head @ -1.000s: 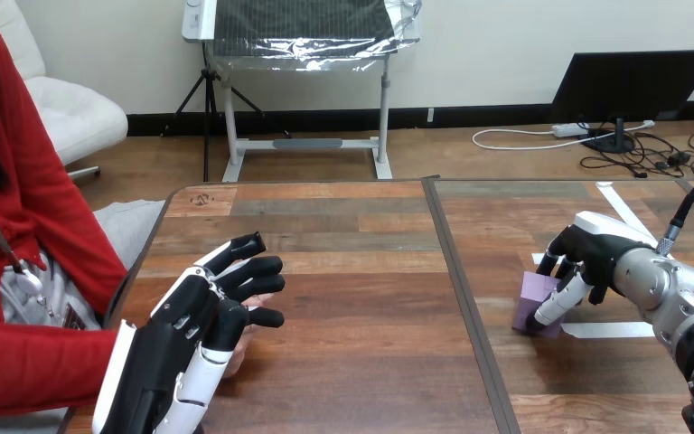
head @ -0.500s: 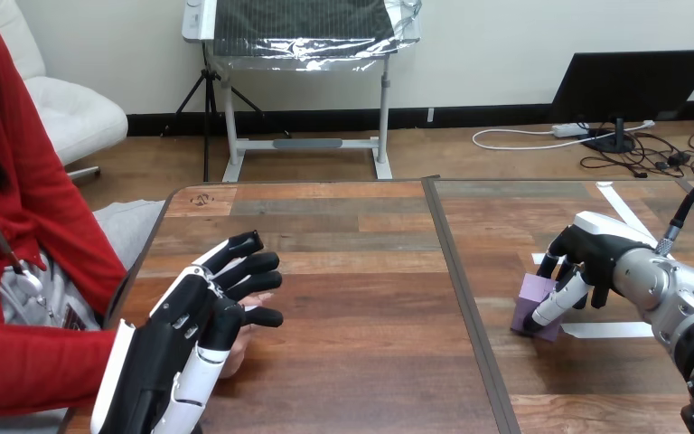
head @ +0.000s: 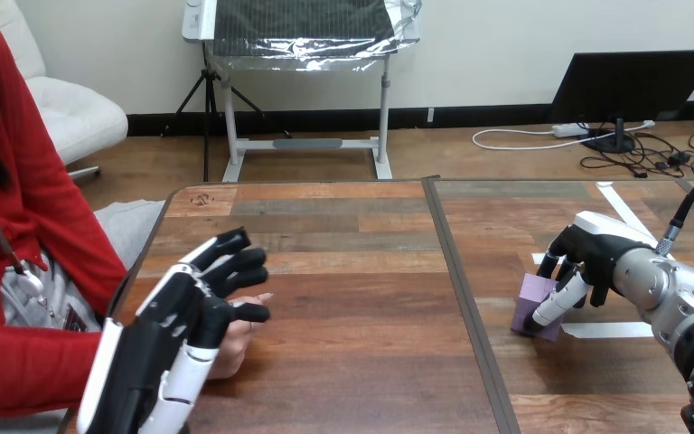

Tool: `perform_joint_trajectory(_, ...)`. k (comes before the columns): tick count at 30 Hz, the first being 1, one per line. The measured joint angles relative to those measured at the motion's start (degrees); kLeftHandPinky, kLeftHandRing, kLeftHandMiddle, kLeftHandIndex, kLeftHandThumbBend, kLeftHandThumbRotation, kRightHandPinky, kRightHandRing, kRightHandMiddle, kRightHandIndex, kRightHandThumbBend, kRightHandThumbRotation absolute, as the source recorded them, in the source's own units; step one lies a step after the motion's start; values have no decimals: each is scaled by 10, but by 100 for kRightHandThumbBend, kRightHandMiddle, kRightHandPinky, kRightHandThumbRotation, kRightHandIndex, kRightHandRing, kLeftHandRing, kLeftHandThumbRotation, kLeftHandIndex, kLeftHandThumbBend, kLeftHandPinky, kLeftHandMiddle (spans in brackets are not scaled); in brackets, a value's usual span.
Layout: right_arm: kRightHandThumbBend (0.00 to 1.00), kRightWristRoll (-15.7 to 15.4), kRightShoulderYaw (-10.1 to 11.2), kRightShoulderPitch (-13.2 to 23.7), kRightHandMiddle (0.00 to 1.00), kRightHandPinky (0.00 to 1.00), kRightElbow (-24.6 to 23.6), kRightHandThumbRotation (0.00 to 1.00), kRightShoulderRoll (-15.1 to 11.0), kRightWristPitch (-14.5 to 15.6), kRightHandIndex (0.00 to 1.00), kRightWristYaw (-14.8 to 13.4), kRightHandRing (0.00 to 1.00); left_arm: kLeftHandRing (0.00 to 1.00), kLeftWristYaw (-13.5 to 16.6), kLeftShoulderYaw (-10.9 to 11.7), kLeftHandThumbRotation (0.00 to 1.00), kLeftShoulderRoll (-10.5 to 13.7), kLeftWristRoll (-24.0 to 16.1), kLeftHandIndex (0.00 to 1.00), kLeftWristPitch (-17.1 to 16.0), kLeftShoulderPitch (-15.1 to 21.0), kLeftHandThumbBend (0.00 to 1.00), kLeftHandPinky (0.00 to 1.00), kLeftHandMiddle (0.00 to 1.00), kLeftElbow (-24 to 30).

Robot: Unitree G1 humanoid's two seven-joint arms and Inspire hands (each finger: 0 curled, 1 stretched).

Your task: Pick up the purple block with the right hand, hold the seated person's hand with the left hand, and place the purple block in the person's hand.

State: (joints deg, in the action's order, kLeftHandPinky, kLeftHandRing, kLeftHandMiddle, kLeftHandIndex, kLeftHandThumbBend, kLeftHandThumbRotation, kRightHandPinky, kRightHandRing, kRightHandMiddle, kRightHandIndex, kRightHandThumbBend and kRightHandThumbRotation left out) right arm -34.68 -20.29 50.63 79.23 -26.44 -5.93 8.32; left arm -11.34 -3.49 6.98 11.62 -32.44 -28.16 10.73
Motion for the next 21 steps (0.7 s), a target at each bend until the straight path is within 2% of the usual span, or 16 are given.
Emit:
perform_joint_trajectory(5,78,0,0,0,53,45,0,0,0,0,52,-1,49,75,4,8,78,2,-13,76,-1,1,66,60,76,0)
perform_joint_trajectory(9,77,0,0,0,54,46,0,0,1,0,53,-3,50,74,14,25,75,6,-49,74,-6,1,63,60,75,0)
perform_joint_trajectory(13,77,0,0,0,55,48,0,0,2,-2,53,-5,51,73,28,43,63,12,-99,72,-8,3,61,59,75,1)
perform_joint_trajectory(16,77,1,0,0,55,48,0,0,2,-5,53,-5,52,73,40,58,55,16,-130,71,-7,4,66,60,75,2)
perform_joint_trajectory(18,77,2,0,0,55,48,0,0,2,-8,53,-5,52,73,46,69,49,20,-151,72,-6,5,72,60,75,3)
perform_joint_trajectory(21,78,5,1,-1,54,48,0,0,2,-16,52,-5,52,73,56,91,44,30,-190,72,-2,7,78,60,75,6)
